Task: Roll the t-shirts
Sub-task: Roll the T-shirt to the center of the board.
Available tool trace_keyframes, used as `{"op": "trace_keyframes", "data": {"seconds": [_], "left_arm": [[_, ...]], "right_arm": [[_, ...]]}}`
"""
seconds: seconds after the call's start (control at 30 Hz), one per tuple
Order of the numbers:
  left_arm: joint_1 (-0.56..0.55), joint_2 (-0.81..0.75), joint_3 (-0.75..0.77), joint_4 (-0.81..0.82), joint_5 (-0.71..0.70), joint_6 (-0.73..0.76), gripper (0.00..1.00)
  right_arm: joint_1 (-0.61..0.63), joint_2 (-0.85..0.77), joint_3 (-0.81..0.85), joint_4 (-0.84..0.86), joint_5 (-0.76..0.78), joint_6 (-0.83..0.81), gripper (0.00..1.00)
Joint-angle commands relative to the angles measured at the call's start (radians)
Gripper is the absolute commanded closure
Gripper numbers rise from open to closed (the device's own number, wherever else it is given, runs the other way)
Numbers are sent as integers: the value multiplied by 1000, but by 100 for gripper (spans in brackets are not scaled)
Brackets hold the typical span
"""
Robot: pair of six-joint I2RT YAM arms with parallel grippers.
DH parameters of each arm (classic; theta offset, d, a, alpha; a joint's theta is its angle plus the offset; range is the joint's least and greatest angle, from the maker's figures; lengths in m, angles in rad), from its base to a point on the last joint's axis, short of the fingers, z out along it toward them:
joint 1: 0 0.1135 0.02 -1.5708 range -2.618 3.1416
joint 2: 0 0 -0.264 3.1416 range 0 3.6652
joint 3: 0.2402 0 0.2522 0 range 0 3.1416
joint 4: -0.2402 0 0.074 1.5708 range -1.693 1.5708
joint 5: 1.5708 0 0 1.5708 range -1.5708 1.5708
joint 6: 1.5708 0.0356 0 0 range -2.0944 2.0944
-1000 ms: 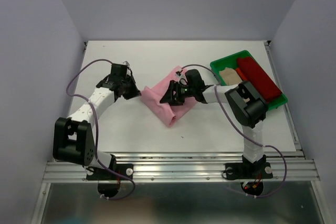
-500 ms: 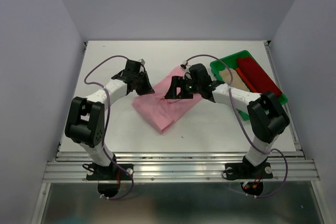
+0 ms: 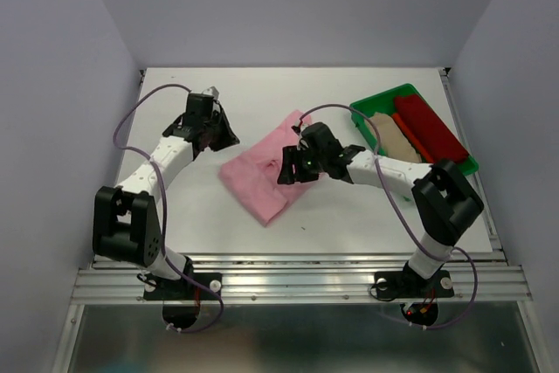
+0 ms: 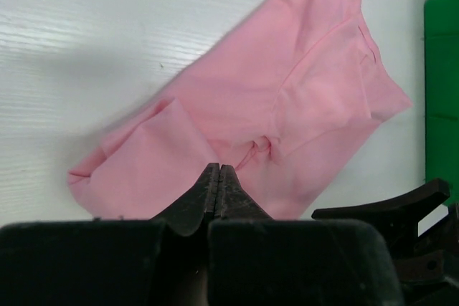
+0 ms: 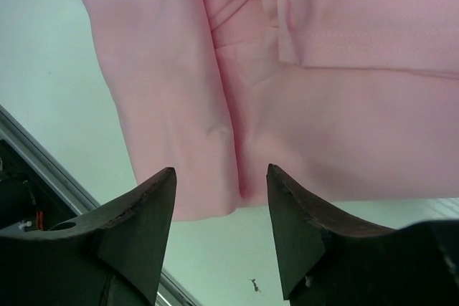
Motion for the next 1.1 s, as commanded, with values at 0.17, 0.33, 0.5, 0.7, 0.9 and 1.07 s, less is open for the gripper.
{"op": "trace_keyframes", "data": {"seconds": [0.17, 0.33, 0.5, 0.7, 0.9, 1.07], "left_arm": [[65, -21, -49, -48, -84, 50, 99], [63, 69, 71, -98, -141, 79, 75], [40, 115, 123, -94, -118, 83, 76], [-13, 215, 205, -124, -121, 94, 77], [-47, 220, 203, -134, -150, 100, 57], [-56, 226, 203, -137, -160, 102, 51]], "right_arm": [[28, 60, 25, 14, -3, 17, 35], [28, 81, 16, 10, 25, 55, 37], [14, 45, -20, 6, 102, 80, 56], [-26, 58, -15, 3, 115, 80, 72], [-26, 61, -1, 6, 18, 38, 59], [-7, 55, -11, 24, -40, 30, 46]]}}
